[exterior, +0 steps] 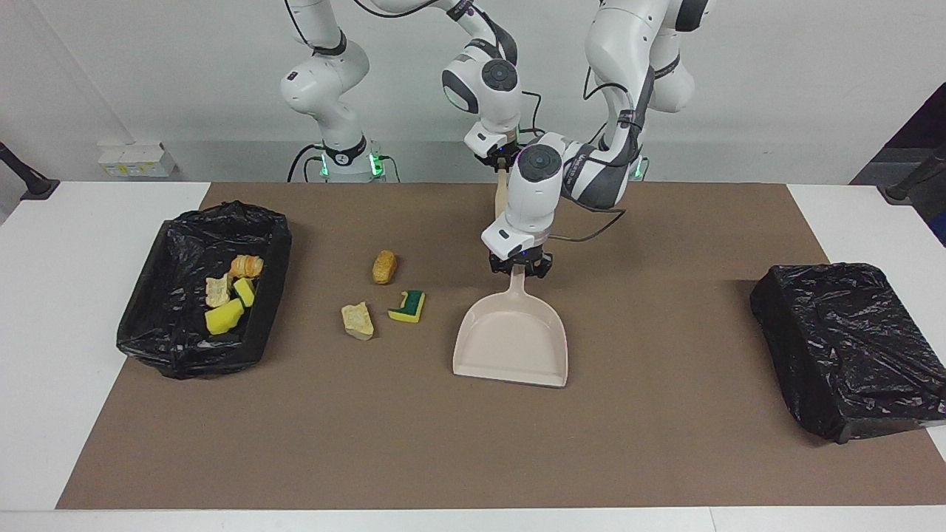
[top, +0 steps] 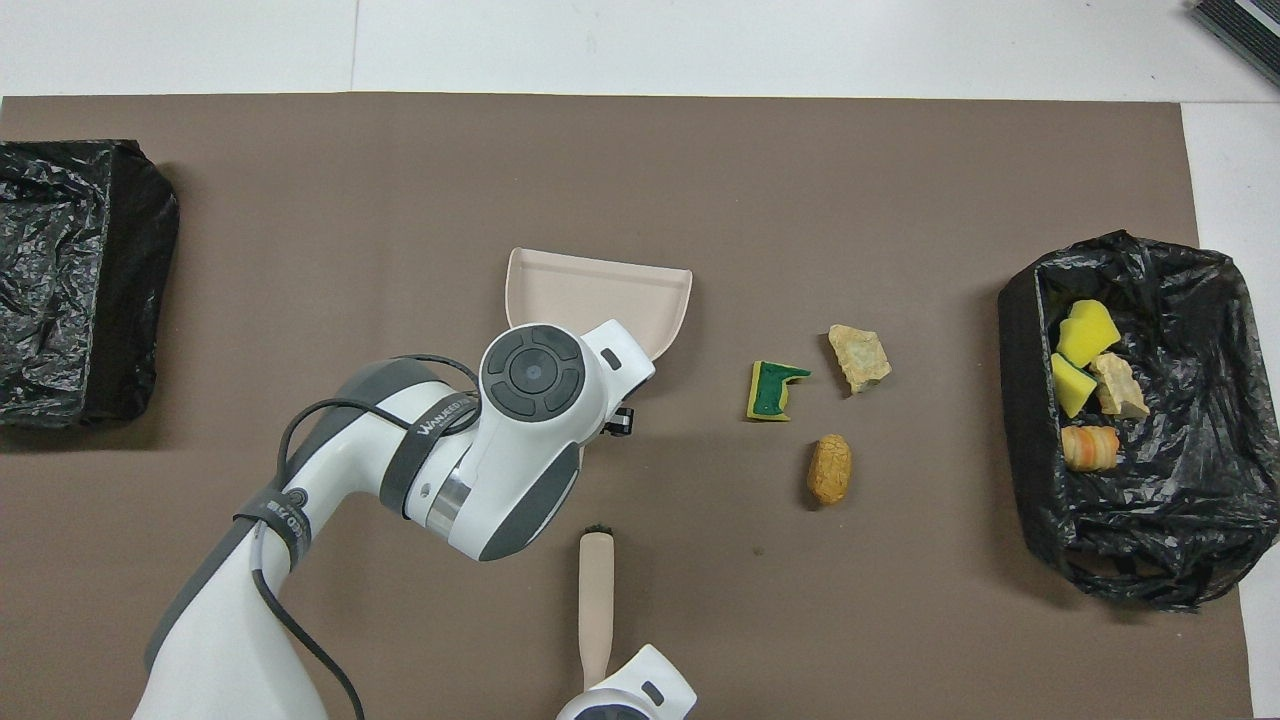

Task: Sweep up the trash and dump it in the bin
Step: 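Reach the left gripper toward the dustpan handle while the right gripper withdraws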

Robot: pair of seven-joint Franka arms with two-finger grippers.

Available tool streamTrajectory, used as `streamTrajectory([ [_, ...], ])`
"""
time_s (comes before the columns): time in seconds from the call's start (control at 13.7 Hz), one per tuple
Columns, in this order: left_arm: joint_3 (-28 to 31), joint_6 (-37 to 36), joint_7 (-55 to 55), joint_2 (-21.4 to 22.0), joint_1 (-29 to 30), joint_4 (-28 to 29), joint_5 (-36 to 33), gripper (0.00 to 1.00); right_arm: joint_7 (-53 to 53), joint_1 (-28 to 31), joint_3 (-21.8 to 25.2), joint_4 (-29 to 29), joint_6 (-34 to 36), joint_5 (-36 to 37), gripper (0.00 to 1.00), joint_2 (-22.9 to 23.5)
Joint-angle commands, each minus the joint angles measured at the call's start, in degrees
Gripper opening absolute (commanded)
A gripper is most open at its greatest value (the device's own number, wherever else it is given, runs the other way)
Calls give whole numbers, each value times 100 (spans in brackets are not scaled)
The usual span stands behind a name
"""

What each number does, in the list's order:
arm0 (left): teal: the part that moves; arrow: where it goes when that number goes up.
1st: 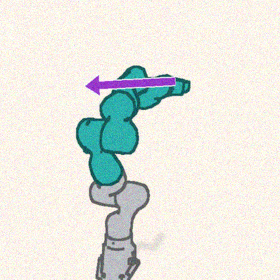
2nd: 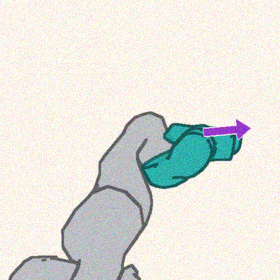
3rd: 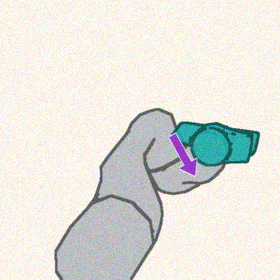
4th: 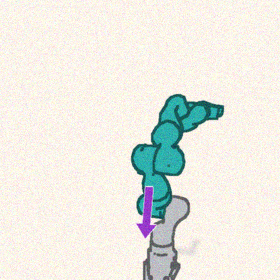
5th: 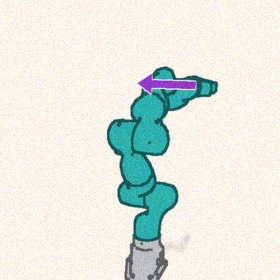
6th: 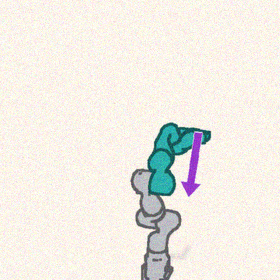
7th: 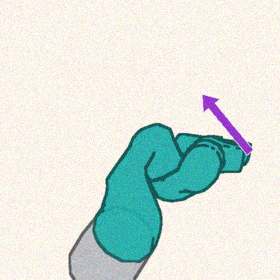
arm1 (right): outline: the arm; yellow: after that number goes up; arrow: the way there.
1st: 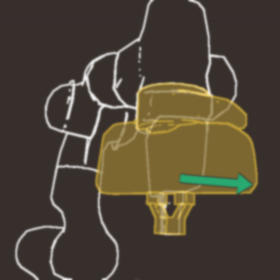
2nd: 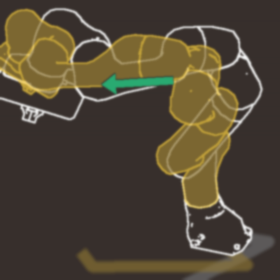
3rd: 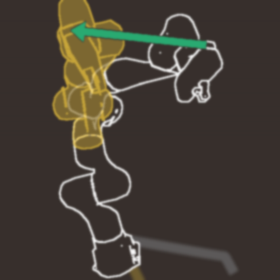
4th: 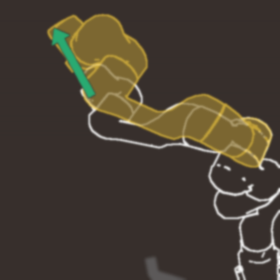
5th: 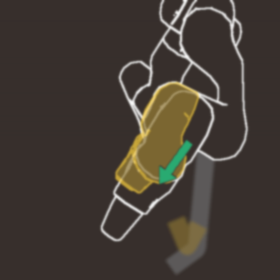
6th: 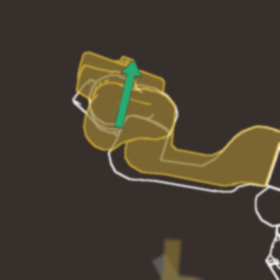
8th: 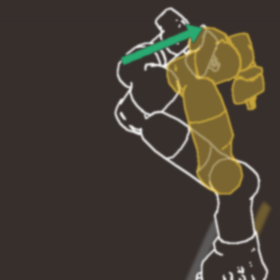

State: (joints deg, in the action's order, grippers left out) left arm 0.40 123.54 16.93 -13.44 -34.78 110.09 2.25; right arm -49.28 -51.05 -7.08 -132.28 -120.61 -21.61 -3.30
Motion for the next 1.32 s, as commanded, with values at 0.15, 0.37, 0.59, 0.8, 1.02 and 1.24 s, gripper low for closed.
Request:
streamTrajectory([
  [0.15, 13, -243, -2198, 246, 690, 56, 12, 0, 533, 586, 14, 115, 1143, 77, 0, -759],
  [0.37, 13, -234, -3856, 167, 1155, -66, -6, 0, 595, 596, 14, 80, 1179, 208, 0, -778],
  [0.59, 13, -269, -5197, 131, 1402, -93, -14, 0, 639, 840, 67, 211, 1687, 804, 0, -891],
  [0.8, 21, -234, -6015, 123, 1543, -93, -23, 0, 1182, 1447, 49, 650, 2593, 1648, 0, -866],
  [1.02, 13, -172, -7359, 122, 1597, -84, -146, 0, 2498, 2096, 58, 651, 2761, 2711, 0, -743],
  [1.24, 13, -277, -7695, 140, 1518, -32, -329, 0, 3519, 2781, 49, 739, 2657, 3801, 0, -541],
])
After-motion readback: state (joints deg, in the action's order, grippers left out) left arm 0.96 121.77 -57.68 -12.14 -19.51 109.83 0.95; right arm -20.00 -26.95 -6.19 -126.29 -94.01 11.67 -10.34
